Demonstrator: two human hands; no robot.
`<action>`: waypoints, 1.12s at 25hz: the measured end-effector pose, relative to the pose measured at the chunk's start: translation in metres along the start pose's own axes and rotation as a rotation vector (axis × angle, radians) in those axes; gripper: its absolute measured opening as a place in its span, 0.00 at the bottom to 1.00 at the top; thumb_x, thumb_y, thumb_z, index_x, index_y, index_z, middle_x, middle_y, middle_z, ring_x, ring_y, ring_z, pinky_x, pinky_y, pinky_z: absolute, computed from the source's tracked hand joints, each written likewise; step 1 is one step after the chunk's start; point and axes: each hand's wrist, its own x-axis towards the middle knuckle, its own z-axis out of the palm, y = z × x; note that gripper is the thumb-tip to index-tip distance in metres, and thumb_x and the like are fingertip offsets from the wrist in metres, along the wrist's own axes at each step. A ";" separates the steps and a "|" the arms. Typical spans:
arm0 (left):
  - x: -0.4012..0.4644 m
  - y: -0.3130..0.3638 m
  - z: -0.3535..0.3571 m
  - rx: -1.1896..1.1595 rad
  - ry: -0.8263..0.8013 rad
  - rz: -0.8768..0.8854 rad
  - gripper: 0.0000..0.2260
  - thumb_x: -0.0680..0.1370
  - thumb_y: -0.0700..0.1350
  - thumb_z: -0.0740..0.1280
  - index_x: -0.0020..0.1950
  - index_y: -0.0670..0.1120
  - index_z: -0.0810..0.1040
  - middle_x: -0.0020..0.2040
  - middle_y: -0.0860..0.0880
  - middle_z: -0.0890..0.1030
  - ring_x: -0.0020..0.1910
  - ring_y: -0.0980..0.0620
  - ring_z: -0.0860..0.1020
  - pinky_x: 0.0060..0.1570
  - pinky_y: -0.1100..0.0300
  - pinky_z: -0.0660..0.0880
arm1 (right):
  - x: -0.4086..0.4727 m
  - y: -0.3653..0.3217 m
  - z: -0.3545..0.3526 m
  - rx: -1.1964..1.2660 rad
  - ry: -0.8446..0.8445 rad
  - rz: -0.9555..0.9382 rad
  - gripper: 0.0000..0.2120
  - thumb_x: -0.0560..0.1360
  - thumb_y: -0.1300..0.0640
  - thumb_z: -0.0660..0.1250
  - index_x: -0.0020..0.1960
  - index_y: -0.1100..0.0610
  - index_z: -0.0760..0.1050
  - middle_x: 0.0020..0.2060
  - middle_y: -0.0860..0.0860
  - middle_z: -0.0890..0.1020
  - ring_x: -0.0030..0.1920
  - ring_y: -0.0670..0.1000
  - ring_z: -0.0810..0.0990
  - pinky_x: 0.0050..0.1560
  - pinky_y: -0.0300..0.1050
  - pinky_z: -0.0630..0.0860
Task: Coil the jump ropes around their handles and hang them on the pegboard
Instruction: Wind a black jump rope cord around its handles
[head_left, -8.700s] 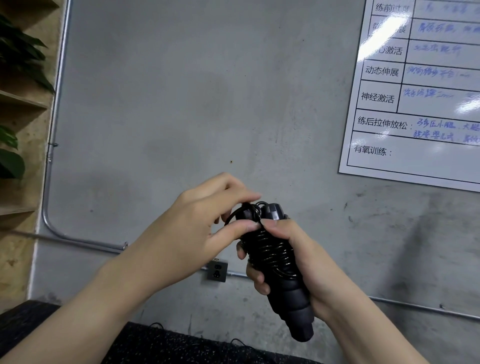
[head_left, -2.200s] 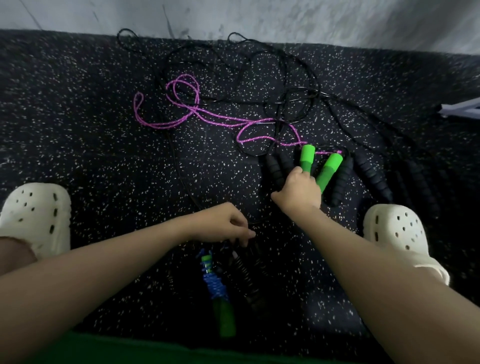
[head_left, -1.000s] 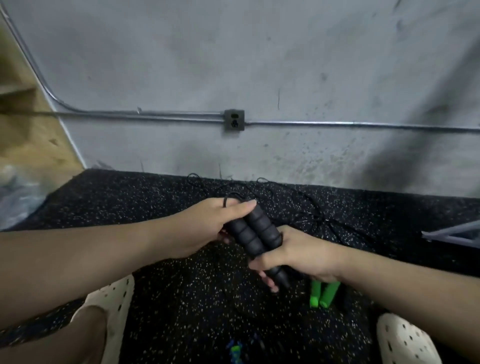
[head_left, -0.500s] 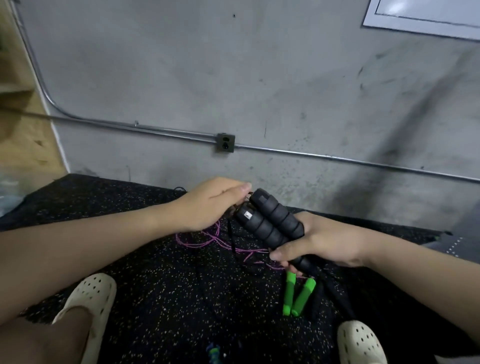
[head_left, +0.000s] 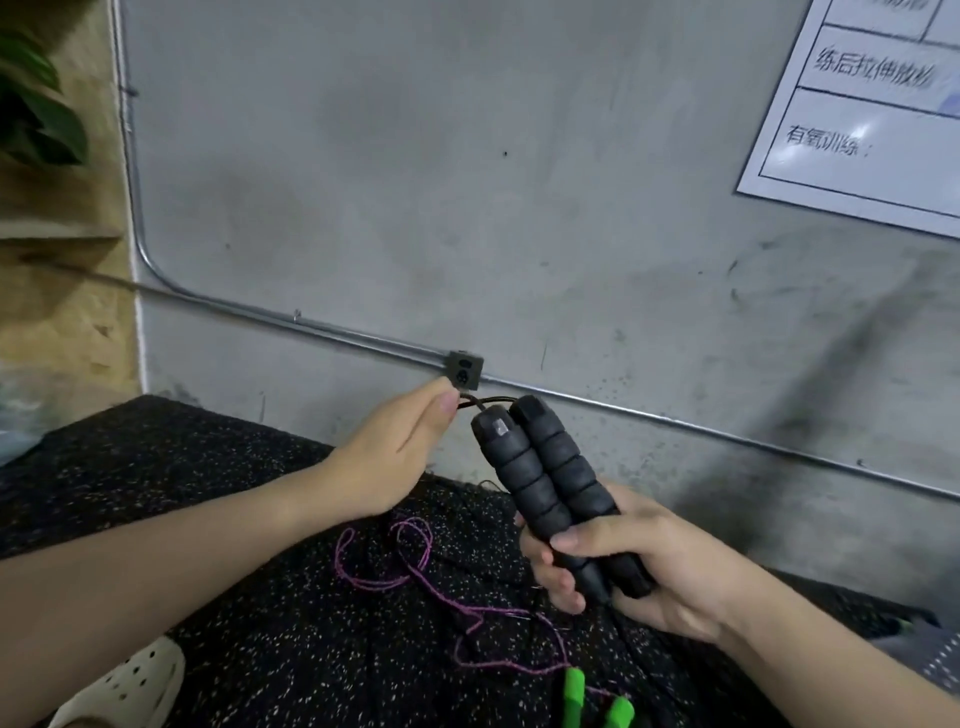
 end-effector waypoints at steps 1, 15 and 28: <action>0.000 -0.002 0.000 0.084 0.004 0.033 0.15 0.84 0.65 0.46 0.44 0.63 0.66 0.34 0.57 0.71 0.34 0.56 0.71 0.40 0.49 0.71 | 0.003 0.004 -0.001 0.038 -0.006 -0.021 0.13 0.74 0.68 0.67 0.58 0.63 0.74 0.41 0.59 0.73 0.38 0.55 0.71 0.37 0.46 0.69; -0.035 -0.008 0.056 -0.117 -0.432 -0.215 0.21 0.80 0.45 0.53 0.68 0.68 0.65 0.43 0.50 0.82 0.44 0.40 0.83 0.46 0.38 0.80 | 0.053 0.037 -0.001 0.011 0.319 -0.118 0.12 0.71 0.66 0.73 0.53 0.64 0.75 0.36 0.58 0.71 0.32 0.50 0.71 0.30 0.42 0.66; -0.038 -0.010 0.052 0.131 -0.558 -0.153 0.12 0.85 0.56 0.59 0.47 0.52 0.75 0.37 0.49 0.80 0.35 0.47 0.77 0.43 0.42 0.76 | 0.042 0.047 -0.031 -0.074 0.534 -0.028 0.08 0.76 0.69 0.69 0.50 0.62 0.72 0.32 0.54 0.71 0.29 0.49 0.69 0.28 0.42 0.66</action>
